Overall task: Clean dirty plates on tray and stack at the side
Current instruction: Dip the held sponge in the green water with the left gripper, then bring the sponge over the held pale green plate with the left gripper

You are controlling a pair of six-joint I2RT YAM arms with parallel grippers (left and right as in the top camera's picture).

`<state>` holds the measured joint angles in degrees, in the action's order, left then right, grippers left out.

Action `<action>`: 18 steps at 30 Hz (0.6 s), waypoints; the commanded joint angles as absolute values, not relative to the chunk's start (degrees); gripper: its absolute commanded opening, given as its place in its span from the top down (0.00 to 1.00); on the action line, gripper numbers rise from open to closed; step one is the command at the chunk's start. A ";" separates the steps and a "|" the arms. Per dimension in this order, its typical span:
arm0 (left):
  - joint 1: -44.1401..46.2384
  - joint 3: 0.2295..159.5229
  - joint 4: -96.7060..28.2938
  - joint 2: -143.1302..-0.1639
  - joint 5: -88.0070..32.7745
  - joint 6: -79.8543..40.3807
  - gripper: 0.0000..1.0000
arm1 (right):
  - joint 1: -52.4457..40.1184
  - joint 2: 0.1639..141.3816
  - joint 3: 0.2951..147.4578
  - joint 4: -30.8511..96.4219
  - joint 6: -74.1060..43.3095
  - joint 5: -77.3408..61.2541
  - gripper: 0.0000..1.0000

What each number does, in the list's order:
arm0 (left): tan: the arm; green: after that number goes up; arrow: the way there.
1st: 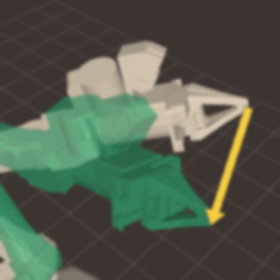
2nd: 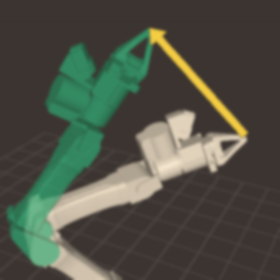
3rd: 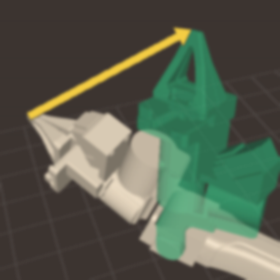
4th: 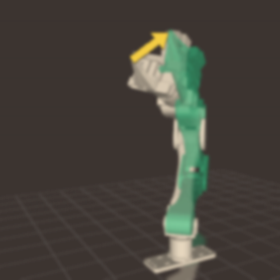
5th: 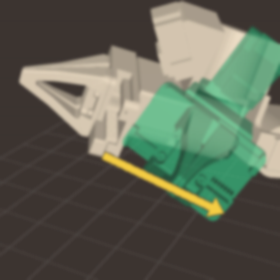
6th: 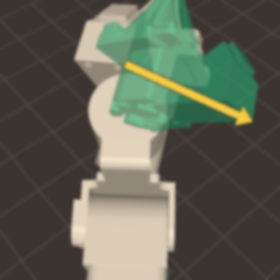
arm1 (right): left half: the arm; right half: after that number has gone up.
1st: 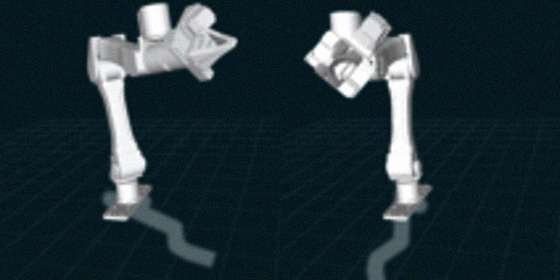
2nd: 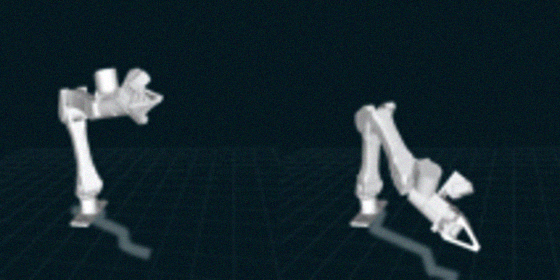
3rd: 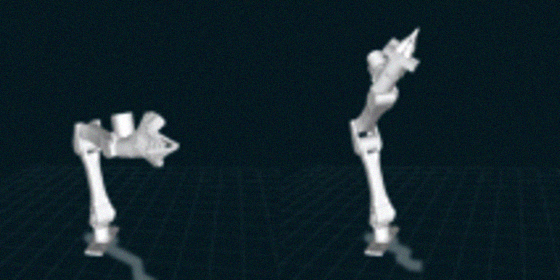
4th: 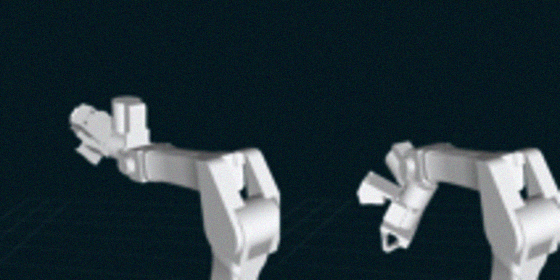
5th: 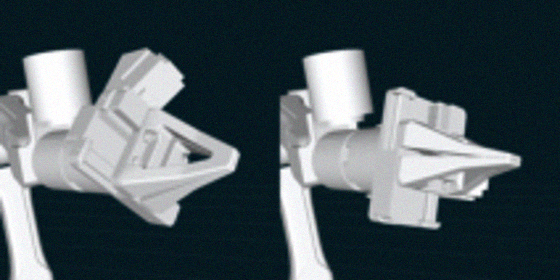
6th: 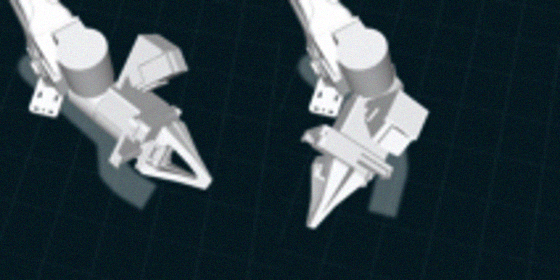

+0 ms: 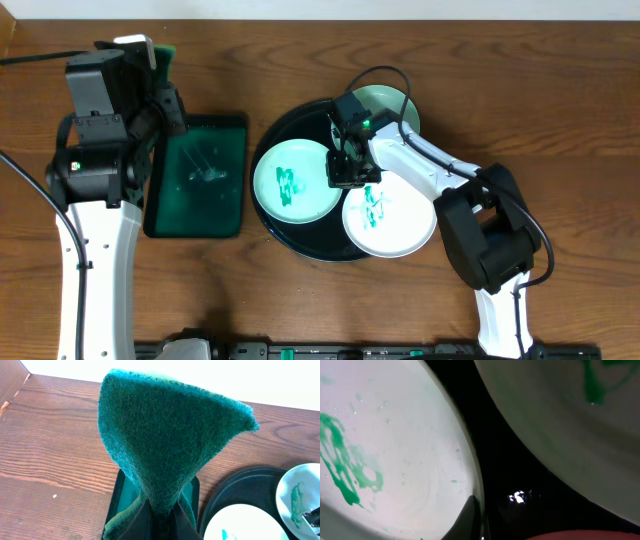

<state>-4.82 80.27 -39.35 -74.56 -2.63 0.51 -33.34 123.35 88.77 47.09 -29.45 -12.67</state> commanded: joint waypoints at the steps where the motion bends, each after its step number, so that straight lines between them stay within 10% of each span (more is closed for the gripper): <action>1: -4.91 80.75 -38.70 -74.30 -1.89 1.74 0.93 | -34.22 124.86 87.24 48.31 -27.57 -12.25 0.99; 18: -5.13 80.75 -52.31 -86.52 2.46 -10.00 0.93 | -34.22 124.86 87.24 47.48 -27.59 -12.27 0.99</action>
<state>-4.84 80.29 -49.98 -82.67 1.74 -4.40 -33.34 123.35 88.75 46.83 -29.45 -12.67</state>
